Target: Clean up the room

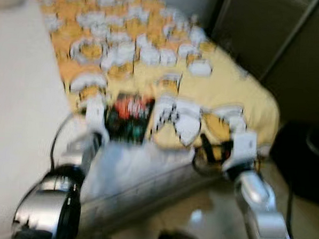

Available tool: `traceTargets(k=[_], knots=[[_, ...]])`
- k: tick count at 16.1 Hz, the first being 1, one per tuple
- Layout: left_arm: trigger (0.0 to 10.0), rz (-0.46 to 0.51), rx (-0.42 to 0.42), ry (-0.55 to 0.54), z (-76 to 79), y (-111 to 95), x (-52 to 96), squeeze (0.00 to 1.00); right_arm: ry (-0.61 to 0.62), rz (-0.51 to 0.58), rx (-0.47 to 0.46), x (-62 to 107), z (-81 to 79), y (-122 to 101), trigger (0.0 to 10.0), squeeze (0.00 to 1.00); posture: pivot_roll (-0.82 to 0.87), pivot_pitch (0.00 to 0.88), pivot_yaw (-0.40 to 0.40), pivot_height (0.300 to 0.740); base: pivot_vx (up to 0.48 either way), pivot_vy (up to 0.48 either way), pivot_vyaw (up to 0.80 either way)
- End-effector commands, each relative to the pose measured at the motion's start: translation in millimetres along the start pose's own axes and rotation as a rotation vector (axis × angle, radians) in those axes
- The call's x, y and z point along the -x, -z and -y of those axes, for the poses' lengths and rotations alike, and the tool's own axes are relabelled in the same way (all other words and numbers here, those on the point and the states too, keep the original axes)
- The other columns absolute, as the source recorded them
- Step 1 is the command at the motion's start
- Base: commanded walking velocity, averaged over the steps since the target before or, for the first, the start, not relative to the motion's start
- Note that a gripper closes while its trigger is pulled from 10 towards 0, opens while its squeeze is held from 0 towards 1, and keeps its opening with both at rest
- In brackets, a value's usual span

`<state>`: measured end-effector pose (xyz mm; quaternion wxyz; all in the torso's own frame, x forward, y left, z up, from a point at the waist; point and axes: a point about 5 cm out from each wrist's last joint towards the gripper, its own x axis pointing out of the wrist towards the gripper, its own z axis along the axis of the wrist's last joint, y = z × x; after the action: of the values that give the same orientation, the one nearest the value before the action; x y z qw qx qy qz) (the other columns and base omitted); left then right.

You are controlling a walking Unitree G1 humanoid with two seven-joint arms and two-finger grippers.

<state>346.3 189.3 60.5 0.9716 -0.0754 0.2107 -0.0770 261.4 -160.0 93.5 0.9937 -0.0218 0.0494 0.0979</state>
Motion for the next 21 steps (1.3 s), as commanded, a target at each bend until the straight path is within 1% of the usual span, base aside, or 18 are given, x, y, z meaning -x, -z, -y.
traceTargets(k=[1,3,5,6,7,9,10,11,12,13,14,15,16,18,20,21], knots=[[10.0,-0.030,0.028,-0.019,-1.6,11.9,1.5,0.00,-0.013,0.001,0.004,4.5,2.1,-5.6,10.0,0.00,-0.14,0.148,-0.123,0.710,0.000,0.000,0.00],[10.0,-0.037,0.022,-0.050,-5.4,17.3,3.2,0.00,-0.030,-0.017,0.021,10.3,3.2,-5.6,10.0,0.00,-0.16,0.162,-0.140,0.710,0.000,0.000,0.00],[10.0,-0.013,0.008,-0.083,-13.5,11.8,4.9,0.00,-0.035,-0.031,0.029,15.7,4.8,-5.4,10.0,0.00,-0.17,0.172,-0.151,0.710,0.000,0.000,0.00],[10.0,-0.010,0.039,-0.104,-18.2,12.0,6.4,0.00,-0.037,-0.038,0.028,17.2,4.6,-5.4,10.0,0.00,-0.17,0.173,-0.151,0.710,0.000,0.000,0.00],[10.0,-0.010,0.086,-0.119,-21.3,13.8,7.6,0.00,-0.038,-0.043,0.027,18.2,3.7,-5.8,10.0,0.00,-0.17,0.175,-0.150,0.710,0.000,0.000,0.00],[10.0,-0.003,0.256,-0.147,-25.4,18.6,9.4,0.00,-0.042,-0.051,0.021,18.7,1.7,-5.8,10.0,0.00,-0.17,0.173,-0.143,0.710,0.000,0.000,0.00],[10.0,0.009,0.345,-0.154,-27.4,17.7,9.8,0.00,-0.040,-0.052,0.018,18.6,1.1,-5.7,10.0,0.00,-0.17,0.171,-0.139,0.710,0.000,0.000,0.00],[10.0,0.031,0.400,-0.157,-30.2,13.8,10.2,0.00,-0.037,-0.052,0.014,18.2,0.8,-5.9,10.0,0.00,-0.16,0.167,-0.134,0.710,0.000,0.000,0.00],[10.0,0.059,0.316,-0.144,-31.5,5.2,10.0,0.00,-0.046,-0.046,0.000,17.5,-1.0,-6.7,10.0,0.00,-0.16,0.166,-0.131,0.710,0.000,0.000,0.00],[10.0,0.082,0.179,-0.121,-29.0,-3.4,8.8,0.00,-0.133,-0.031,-0.034,18.1,-10.1,-9.9,10.0,0.00,-0.15,0.165,-0.129,0.710,0.000,0.000,0.00],[10.0,0.105,0.145,-0.108,-27.5,-9.2,8.2,0.00,-0.196,-0.046,-0.047,19.9,-15.5,-10.0,10.0,0.00,-0.15,0.161,-0.130,0.710,0.000,0.000,0.00],[10.0,0.137,0.120,-0.097,-27.2,-17.2,8.0,0.00,-0.254,-0.074,-0.046,22.7,-18.2,-7.5,10.0,0.00,-0.14,0.160,-0.131,0.710,0.000,0.000,0.00],[10.0,0.169,0.109,-0.093,-28.1,-25.4,8.5,0.00,-0.271,-0.087,-0.040,24.0,-16.4,-5.4,10.0,0.00,-0.14,0.156,-0.133,0.710,0.000,0.000,0.00],[10.0,0.220,0.100,-0.083,-30.4,-40.1,10.1,0.00,-0.275,-0.075,-0.029,23.2,-12.9,-4.7,10.0,0.00,-0.13,0.150,-0.133,0.710,0.000,0.000,0.00],[10.0,0.233,0.086,-0.077,-33.3,-44.3,12.2,0.00,-0.313,-0.036,-0.002,23.3,-16.7,-3.5,10.0,0.00,-0.12,0.148,-0.131,0.710,0.000,0.000,0.00],[10.0,0.220,0.065,-0.084,-37.2,-41.7,14.1,0.00,-0.292,-0.013,0.038,22.0,-15.7,-0.2,10.0,0.00,-0.11,0.145,-0.130,0.710,0.000,0.000,0.00]])
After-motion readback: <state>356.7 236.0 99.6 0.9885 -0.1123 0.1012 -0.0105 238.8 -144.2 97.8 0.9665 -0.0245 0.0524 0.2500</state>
